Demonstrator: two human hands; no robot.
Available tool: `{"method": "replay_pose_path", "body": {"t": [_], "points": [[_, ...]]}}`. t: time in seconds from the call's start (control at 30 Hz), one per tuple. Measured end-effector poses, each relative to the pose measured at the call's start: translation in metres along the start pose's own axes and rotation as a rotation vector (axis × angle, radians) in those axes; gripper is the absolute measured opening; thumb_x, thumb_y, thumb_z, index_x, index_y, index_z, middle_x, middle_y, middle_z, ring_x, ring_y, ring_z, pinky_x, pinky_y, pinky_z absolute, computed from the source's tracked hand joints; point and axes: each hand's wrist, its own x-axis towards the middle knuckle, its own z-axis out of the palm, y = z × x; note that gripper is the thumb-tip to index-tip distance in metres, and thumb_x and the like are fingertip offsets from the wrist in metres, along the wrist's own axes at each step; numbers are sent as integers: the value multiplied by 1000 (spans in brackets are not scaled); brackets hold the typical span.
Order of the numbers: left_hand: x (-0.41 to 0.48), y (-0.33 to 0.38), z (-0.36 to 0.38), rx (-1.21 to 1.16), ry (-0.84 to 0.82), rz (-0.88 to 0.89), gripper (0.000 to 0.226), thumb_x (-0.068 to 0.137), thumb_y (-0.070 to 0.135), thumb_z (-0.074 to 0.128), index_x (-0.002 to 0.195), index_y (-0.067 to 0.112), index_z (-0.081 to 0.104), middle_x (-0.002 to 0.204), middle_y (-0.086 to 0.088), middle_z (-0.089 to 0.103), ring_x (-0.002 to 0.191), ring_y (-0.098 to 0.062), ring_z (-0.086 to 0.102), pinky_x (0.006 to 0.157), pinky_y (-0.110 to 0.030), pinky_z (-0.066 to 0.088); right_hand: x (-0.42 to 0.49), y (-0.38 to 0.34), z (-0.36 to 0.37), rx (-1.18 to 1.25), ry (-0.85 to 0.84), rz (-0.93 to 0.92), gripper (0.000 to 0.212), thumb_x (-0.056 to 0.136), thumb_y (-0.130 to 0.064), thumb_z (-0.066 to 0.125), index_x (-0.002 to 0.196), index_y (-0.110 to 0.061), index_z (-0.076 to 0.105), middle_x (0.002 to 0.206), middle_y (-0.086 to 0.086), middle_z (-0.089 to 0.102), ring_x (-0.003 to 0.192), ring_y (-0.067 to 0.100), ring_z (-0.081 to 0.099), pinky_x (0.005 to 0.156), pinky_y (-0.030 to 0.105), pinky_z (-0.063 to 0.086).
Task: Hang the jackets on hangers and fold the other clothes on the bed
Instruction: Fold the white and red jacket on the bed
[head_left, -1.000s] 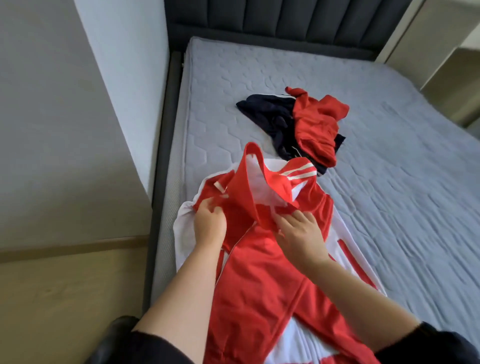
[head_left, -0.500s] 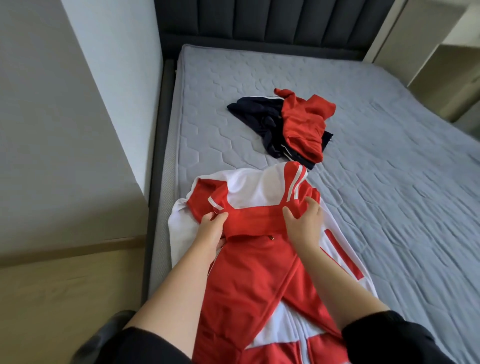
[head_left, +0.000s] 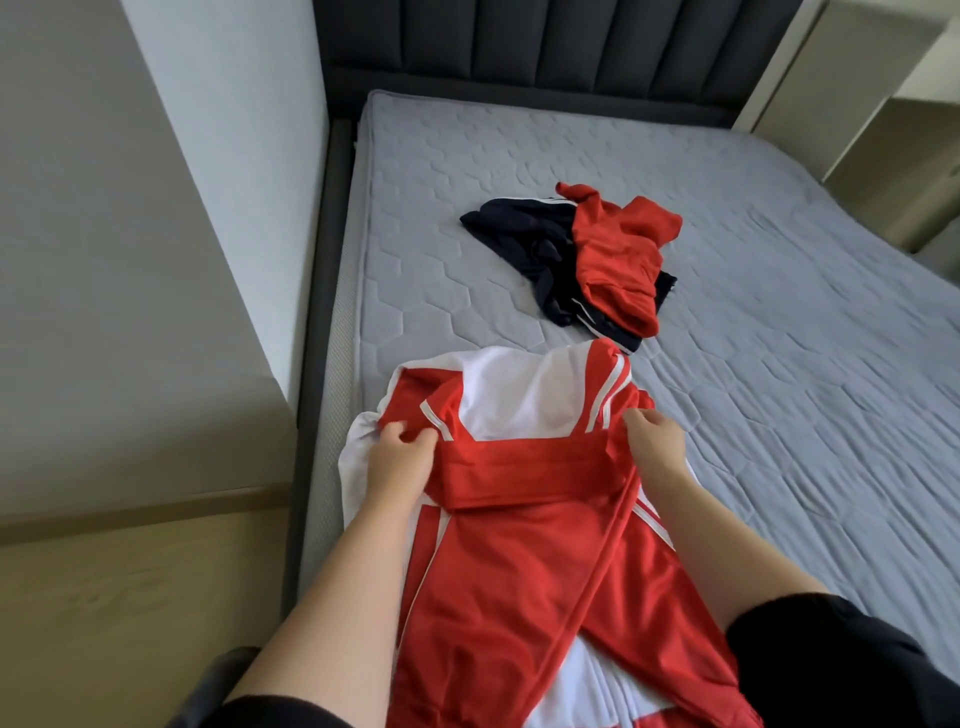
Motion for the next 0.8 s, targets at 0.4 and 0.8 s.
{"method": "replay_pose_path", "body": {"t": [0.4,0.8], "points": [[30,56,22,207,-65,42,65,90,63,39,123,10,58,93,-5,62,81,-19,55,79,-28,38,56,-43,32,137,-176,202,78,59,-76,57,114,-21,62,104,2,69,98,25,65,95,41,50],[60,49,14,-491,-5,-223,17,89,14,57,101,5,64,72,-5,58,63,-18,56,67,-29,52,85,-40,20,458,-4,305,38,97,-27,55,126,-2,53,90,12,64,76,22,62,83,44,52]]}}
